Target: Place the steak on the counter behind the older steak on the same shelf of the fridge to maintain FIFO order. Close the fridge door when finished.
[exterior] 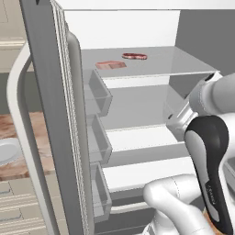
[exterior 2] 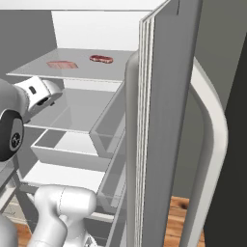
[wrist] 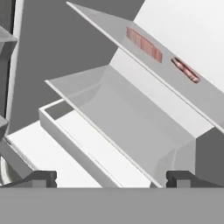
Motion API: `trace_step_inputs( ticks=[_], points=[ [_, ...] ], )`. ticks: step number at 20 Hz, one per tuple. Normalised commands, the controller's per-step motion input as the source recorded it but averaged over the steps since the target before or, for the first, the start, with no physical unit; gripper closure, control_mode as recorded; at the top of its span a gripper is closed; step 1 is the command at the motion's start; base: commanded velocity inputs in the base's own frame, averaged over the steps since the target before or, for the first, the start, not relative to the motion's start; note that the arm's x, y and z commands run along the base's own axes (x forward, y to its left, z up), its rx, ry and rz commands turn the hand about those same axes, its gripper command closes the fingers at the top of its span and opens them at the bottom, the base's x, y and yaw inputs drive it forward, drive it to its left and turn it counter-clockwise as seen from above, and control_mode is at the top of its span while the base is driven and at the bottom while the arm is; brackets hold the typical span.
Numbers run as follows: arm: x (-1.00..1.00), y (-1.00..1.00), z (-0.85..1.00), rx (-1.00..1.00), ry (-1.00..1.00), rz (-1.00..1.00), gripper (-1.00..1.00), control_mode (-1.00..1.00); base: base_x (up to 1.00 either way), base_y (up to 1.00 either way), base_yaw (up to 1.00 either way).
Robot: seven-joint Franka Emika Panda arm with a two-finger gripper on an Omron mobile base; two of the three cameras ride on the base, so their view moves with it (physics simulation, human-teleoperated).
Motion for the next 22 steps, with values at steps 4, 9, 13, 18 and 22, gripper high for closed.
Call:
trace_step_inputs(
  ticks=[4, 9, 13, 18, 22],
  points=[
    [0.00, 0.00, -0.09, 0.00, 0.06, 0.00, -1.00, -1.00, 0.00, 0.00, 0.00],
    [-0.10, 0.00, -0.06, 0.00, 0.01, 0.00, -1.00, 1.00, -0.34, 0.00, 0.00],
    [0.00, 0.00, 0.00, 0.00, 0.00, 0.00, -1.00, 1.00, -0.49, 0.00, 0.00],
    [0.00, 0.00, 0.00, 0.00, 0.00, 0.00, -1.00, 1.00, -0.25, 0.00, 0.00],
    [0.00, 0.00, 0.00, 0.00, 0.00, 0.00, -1.00, 1.00, -0.31, 0.01, -0.01]
  ],
)
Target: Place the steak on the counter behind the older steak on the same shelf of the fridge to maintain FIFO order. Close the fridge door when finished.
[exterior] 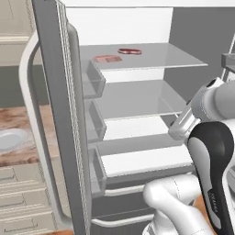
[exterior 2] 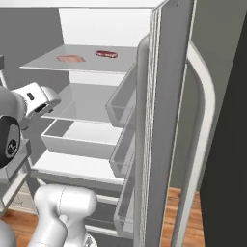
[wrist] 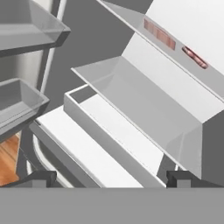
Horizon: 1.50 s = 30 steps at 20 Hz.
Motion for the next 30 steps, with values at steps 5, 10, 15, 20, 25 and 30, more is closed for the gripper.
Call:
trace_step_inputs(
  ticks=[5, 10, 15, 20, 25, 30],
  points=[
    [0.00, 0.00, 0.00, 0.00, 0.00, 0.00, -1.00, 1.00, -0.39, 0.09, -0.07],
    [0.00, 0.00, 0.00, 0.00, 0.00, 0.00, -1.00, 1.00, -0.43, 0.10, -0.06],
    [0.00, 0.00, 0.00, 0.00, 0.00, 0.00, -1.00, 1.00, -0.37, 0.11, -0.04],
    [0.00, 0.00, 0.00, 0.00, 0.00, 0.00, -1.00, 1.00, -0.31, 0.10, -0.03],
    [0.00, 0.00, 0.00, 0.00, 0.00, 0.00, -1.00, 1.00, -0.24, 0.05, -0.02],
    [0.00, 0.00, 0.00, 0.00, 0.00, 0.00, -1.00, 1.00, -0.32, 0.00, 0.00]
  ],
)
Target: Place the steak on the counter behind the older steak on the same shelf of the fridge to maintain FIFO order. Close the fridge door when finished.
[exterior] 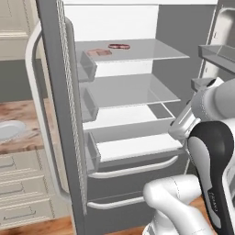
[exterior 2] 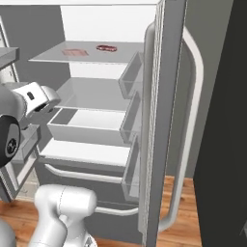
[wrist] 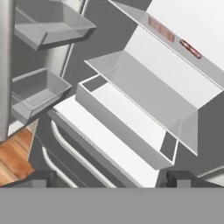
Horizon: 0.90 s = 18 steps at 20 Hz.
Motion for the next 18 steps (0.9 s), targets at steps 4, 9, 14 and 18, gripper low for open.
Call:
trace_step_inputs(
  ticks=[4, 9, 14, 18],
  points=[
    [0.00, 0.00, 0.00, 0.00, 0.00, 0.00, -1.00, 1.00, -0.44, 0.00, 0.00],
    [0.00, 0.00, 0.00, 0.00, 0.00, 0.00, -1.00, 1.00, -0.40, 0.00, 0.00],
    [0.00, 0.00, 0.00, 0.01, 0.00, 0.00, -1.00, -1.00, -0.04, 0.00, 0.00],
    [0.05, -0.30, 0.00, 0.10, 0.00, -0.08, -1.00, -1.00, 0.00, 0.00, 0.00]
  ],
)
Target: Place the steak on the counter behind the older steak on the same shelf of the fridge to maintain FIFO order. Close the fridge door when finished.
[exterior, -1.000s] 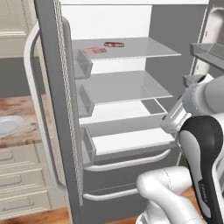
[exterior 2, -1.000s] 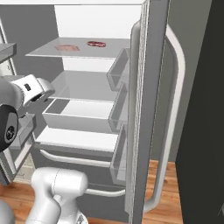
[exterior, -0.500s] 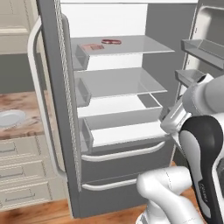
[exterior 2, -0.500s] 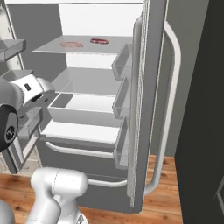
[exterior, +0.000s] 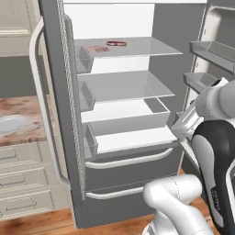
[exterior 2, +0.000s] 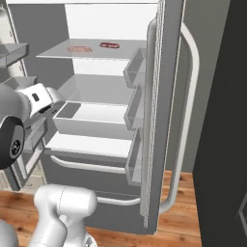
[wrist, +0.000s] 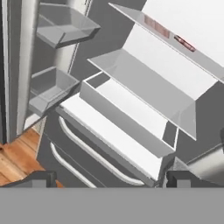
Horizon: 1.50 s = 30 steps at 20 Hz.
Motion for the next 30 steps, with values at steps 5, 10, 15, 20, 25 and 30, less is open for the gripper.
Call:
trace_step_inputs(
  ticks=[5, 10, 15, 20, 25, 30],
  points=[
    [-0.18, -0.89, 0.00, 0.22, -0.02, -0.32, -1.00, -1.00, 0.00, 0.00, 0.00],
    [-0.51, -0.75, 0.00, 0.26, 0.00, -0.50, -1.00, -1.00, 0.00, 0.00, 0.00],
    [-0.70, -0.76, -0.12, 0.29, -0.01, -0.50, -1.00, -1.00, 0.00, 0.00, 0.00],
    [-0.67, -0.68, -0.22, 0.30, 0.00, -0.49, -1.00, -1.00, 0.00, 0.00, 0.00],
    [-0.32, -0.30, -0.19, 0.18, 0.00, -0.25, -1.00, -1.00, 0.00, 0.00, 0.00],
    [-0.13, -0.21, -0.01, 0.16, -0.04, -0.24, -1.00, -1.00, 0.00, 0.00, 0.00]
  ],
)
